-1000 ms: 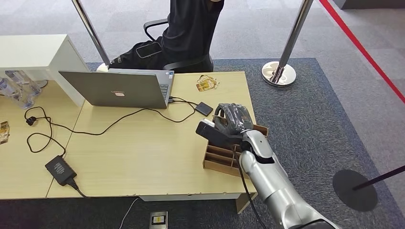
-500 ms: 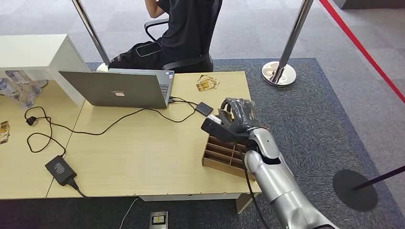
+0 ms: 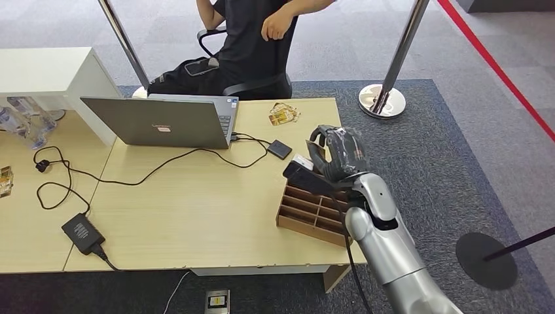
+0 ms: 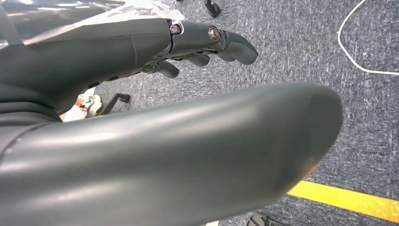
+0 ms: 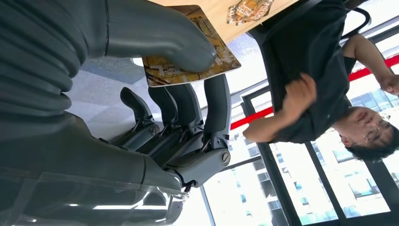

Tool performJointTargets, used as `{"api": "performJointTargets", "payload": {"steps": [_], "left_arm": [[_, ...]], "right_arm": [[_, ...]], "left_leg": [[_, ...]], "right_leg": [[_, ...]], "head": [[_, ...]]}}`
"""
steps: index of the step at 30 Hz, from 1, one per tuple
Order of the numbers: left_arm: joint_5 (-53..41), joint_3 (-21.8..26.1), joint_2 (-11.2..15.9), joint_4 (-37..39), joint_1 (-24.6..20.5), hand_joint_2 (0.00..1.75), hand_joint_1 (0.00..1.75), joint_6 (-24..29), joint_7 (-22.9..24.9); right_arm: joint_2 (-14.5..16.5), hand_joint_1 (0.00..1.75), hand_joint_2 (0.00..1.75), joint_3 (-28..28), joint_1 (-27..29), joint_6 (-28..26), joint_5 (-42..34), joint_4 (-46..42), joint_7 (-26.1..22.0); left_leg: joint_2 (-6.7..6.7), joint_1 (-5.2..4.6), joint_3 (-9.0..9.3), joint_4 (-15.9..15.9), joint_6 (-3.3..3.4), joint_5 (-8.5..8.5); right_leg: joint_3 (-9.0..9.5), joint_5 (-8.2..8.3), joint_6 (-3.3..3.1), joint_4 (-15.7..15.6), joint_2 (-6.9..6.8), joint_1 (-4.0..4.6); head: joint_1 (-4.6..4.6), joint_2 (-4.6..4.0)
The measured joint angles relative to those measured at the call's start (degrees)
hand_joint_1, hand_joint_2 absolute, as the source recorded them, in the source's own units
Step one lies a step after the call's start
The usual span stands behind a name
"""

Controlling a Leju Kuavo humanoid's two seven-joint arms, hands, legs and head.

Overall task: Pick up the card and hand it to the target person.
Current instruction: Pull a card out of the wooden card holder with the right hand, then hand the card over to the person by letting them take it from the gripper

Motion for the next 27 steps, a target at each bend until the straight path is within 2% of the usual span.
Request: {"api": "performJointTargets", "payload": {"steps": [11, 27], "left_arm": [[-1.2, -0.2, 0.1, 0.0, -0.2, 0.00, 0.00, -0.2, 0.2], [-3.1, -1.2, 0.3, 0.0, -0.9, 0.00, 0.00, -0.5, 0.3]], "right_arm": [[0.6, 1.49, 1.75, 0.0, -2.7, 1.7, -2.7, -1.3, -1.5], [5.3, 1.49, 1.75, 0.0, -10.7, 3.3, -4.4, 6.0, -2.7]], "left_leg": [[0.00, 0.00, 0.00, 0.0, 0.00, 0.01], [0.00, 0.00, 0.00, 0.0, 0.00, 0.01]], "right_leg": [[0.01, 0.00, 0.00, 0.0, 0.00, 0.00], [0.01, 0.00, 0.00, 0.0, 0.00, 0.00]], "head": [[0.00, -0.02], [0.00, -0.01]]}}
